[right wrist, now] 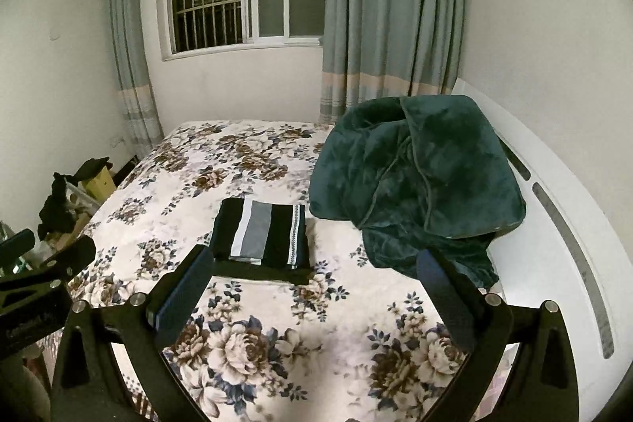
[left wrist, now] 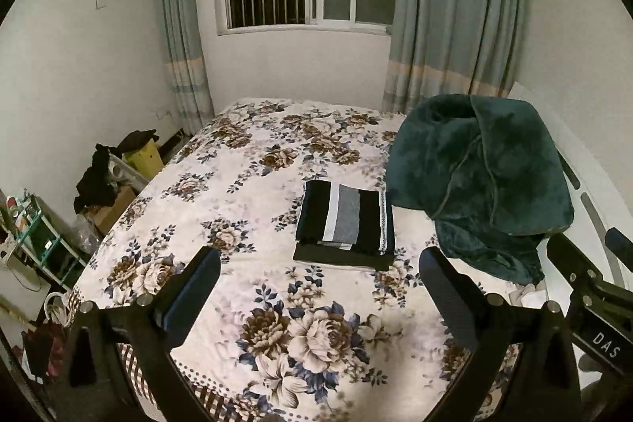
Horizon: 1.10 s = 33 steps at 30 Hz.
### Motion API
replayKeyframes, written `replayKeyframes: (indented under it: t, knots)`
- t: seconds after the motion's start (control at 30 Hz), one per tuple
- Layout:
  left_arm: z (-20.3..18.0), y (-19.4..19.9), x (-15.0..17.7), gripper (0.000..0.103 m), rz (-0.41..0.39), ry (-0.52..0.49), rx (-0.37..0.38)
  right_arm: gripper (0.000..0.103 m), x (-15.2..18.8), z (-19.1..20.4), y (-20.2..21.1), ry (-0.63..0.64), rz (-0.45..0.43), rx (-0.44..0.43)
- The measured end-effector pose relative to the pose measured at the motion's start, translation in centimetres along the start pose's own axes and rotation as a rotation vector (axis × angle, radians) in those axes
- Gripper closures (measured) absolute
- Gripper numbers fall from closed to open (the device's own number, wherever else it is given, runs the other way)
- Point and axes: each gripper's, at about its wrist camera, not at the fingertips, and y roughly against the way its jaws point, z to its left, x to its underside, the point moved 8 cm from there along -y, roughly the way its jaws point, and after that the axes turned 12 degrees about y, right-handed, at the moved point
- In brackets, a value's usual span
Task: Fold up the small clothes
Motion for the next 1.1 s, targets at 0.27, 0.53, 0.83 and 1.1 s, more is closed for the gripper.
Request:
replayKeyframes:
  t: [0.27, 0.53, 0.83, 1.1]
  knots:
    - [0.3, 0.9, 0.3, 0.000, -0.016, 0.010, -0.007, 0.000, -0.5, -0.3, 0.7, 0.022, -0.019, -0.009]
    - [0.3, 1.8, 0.9, 0.000, -0.026, 0.015, -0.019, 0.000, -0.4, -0.3, 0.8, 0.024, -0.011, -0.021]
    - [0.5, 2.2, 1.0, 0.000, -0.023, 0.014, -0.017, 0.000, -0.2, -0.3, 0.9, 0.021, -0.011, -0.017]
    - [0.5, 2.1, 1.1, 0.000, -0.023, 0.016, -0.018, 0.000, 0.1, -0.2, 1.2, 0.021, -0.011, -0.020]
